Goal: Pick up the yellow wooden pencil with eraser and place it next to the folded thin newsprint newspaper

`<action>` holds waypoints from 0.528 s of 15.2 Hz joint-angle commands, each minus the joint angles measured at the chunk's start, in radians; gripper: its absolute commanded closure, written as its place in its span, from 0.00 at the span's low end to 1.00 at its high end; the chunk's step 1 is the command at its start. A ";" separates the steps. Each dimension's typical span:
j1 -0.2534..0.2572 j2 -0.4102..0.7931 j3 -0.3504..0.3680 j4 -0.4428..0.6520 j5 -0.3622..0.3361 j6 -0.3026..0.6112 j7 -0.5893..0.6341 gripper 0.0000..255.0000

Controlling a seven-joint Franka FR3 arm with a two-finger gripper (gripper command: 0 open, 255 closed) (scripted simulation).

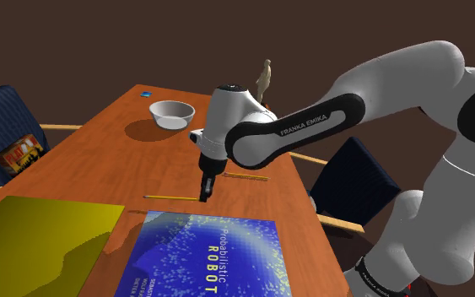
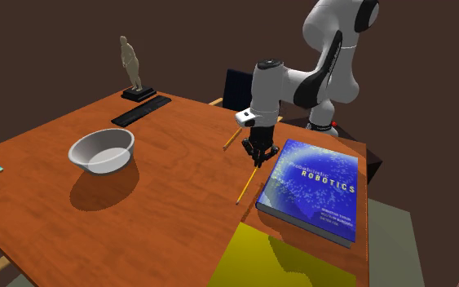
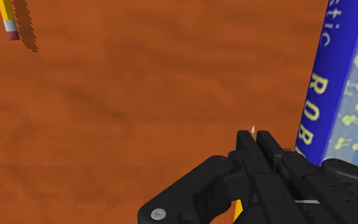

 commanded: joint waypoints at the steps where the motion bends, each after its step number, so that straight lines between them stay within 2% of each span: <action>1: 0.000 -0.013 0.001 0.012 0.002 -0.025 0.001 1.00; 8: -0.002 -0.054 0.000 0.062 0.008 -0.115 0.000 1.00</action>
